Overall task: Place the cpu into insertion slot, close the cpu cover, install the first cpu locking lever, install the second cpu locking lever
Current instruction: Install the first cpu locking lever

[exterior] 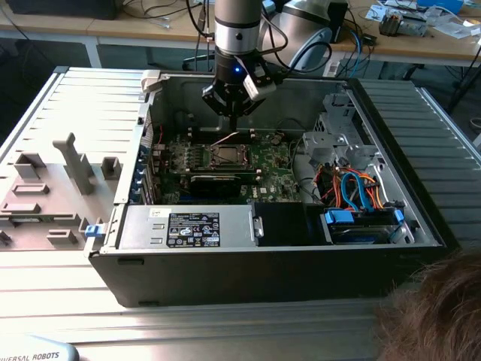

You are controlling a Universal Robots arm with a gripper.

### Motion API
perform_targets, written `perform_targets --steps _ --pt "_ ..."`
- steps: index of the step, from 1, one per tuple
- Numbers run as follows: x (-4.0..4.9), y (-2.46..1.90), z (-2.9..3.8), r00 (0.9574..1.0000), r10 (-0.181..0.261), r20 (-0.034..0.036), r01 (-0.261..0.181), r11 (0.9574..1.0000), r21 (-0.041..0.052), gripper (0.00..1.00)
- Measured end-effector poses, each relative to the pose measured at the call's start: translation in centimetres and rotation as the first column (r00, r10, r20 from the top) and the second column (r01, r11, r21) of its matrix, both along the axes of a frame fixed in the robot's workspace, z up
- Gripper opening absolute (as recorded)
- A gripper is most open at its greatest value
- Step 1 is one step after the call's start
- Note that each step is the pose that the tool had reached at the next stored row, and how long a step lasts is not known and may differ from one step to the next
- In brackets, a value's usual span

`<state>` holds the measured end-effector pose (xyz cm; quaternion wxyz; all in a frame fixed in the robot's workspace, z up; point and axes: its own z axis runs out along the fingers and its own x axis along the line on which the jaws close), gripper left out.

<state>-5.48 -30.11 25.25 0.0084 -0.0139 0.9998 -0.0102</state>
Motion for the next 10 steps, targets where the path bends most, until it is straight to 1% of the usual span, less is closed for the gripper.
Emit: perform_targets --steps 10 --pt "-0.06 0.0 -0.17 1.0 0.0 -0.0001 0.0 1.0 0.0 0.11"
